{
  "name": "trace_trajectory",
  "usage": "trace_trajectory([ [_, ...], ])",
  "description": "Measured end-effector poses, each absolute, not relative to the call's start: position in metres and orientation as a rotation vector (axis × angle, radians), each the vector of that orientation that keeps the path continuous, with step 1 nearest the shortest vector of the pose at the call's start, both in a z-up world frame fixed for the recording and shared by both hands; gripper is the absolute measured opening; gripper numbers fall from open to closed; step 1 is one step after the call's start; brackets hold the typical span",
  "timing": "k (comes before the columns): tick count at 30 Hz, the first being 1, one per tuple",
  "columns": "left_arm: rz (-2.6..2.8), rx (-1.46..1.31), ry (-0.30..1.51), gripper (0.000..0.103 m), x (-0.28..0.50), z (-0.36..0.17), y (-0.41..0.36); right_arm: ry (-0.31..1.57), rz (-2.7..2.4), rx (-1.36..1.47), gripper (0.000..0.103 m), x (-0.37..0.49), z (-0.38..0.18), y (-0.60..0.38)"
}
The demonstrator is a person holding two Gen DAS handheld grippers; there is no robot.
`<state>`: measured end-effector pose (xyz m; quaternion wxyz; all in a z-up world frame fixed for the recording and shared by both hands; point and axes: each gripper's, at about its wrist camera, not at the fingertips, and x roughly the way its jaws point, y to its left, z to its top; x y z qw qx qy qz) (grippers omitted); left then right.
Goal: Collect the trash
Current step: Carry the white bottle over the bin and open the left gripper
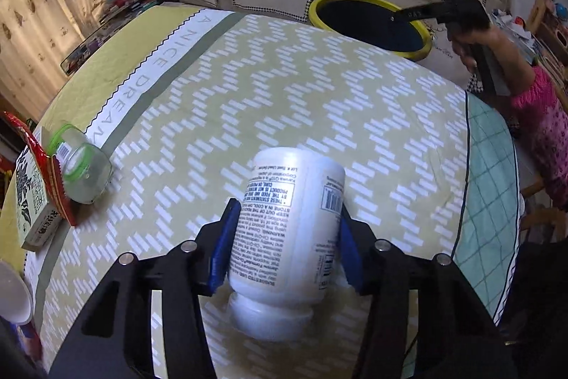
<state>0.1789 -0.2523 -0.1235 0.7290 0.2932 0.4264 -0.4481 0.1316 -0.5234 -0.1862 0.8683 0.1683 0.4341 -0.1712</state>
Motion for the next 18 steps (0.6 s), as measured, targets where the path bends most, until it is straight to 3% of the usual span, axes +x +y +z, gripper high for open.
trace_trajectory([
  [8, -1.039, 0.6, 0.913, 0.049, 0.173, -0.09, -0.28, 0.869, -0.367, 0.379, 0.02, 0.116, -0.18, -0.534],
  [18, -1.169, 0.616, 0.853, 0.049, 0.17, -0.064, -0.37, 0.796, -0.399, 0.398, 0.02, 0.076, -0.162, -0.561],
])
